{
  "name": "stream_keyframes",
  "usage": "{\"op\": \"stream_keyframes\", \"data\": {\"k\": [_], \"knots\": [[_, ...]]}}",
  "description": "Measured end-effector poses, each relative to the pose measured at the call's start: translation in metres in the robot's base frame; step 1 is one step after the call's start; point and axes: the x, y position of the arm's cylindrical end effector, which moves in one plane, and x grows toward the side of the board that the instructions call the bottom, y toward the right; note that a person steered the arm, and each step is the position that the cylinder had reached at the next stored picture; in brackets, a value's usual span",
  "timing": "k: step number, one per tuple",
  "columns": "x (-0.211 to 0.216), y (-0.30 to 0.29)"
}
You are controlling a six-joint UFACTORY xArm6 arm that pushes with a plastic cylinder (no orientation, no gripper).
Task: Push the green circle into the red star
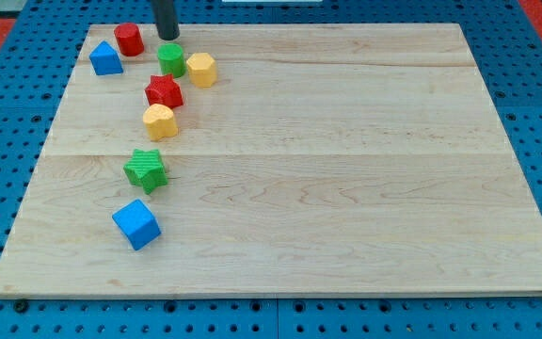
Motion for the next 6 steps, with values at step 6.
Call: {"op": "stream_keyframes", "data": {"k": [6], "knots": [[0.043,-0.001]]}}
